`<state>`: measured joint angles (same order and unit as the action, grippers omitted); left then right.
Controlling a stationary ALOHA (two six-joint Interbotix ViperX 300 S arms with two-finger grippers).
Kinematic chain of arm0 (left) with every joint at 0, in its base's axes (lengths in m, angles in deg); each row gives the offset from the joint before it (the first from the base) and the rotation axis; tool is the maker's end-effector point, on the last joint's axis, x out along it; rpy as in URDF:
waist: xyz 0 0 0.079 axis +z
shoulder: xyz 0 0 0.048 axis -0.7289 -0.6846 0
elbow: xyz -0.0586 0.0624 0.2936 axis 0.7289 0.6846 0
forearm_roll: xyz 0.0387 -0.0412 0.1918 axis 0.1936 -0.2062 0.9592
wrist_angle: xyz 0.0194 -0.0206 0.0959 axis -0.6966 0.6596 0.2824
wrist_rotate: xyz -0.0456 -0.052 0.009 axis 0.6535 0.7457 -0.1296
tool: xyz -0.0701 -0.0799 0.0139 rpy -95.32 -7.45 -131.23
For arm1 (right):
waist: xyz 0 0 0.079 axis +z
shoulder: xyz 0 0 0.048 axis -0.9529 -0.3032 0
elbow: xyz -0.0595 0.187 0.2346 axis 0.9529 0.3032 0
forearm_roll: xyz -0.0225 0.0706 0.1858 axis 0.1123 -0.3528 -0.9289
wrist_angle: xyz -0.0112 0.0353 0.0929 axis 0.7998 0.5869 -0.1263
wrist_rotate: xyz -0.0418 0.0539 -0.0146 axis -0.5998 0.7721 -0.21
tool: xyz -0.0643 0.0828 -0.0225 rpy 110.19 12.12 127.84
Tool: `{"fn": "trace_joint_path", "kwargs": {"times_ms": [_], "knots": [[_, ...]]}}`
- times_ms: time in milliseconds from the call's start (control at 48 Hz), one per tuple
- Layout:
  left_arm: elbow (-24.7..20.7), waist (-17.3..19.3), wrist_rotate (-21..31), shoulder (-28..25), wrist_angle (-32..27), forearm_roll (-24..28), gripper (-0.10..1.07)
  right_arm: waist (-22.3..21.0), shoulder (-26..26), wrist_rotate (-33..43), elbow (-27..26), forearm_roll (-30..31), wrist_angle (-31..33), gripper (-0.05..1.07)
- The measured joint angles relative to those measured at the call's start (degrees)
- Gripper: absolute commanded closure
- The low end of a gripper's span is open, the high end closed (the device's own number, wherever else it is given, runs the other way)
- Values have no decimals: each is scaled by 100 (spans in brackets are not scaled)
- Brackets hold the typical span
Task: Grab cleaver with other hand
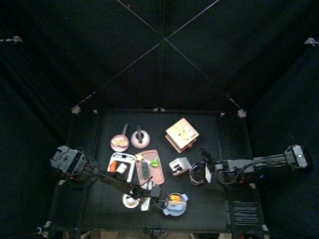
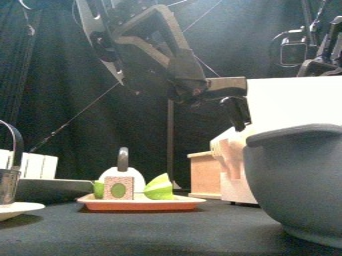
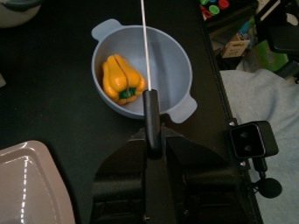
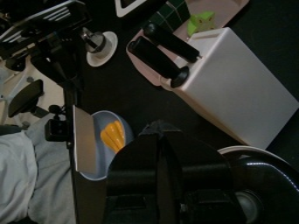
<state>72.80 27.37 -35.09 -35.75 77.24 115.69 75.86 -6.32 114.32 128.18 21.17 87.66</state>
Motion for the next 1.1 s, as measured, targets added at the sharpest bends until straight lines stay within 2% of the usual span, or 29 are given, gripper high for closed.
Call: {"fn": "trace_joint_path", "kwargs": {"times_ms": [167,354,562,833,1021,1104], "knots": [[79,18,0,387,-141,167,53,18,18,9,-18,-62,0,101],[299,79,9,835,-237,202,53,149,88,18,-396,-387,264,99],[422,246,26,923,-237,202,53,158,-79,18,-1345,-870,1450,94],[448,352,26,923,-123,193,53,44,-413,26,-2443,-1433,3472,93],[448,439,26,923,-97,193,53,-431,-642,229,-2733,-1898,4623,93],[448,466,35,914,-88,193,53,-606,-721,492,-2742,-1837,4948,93]]}}
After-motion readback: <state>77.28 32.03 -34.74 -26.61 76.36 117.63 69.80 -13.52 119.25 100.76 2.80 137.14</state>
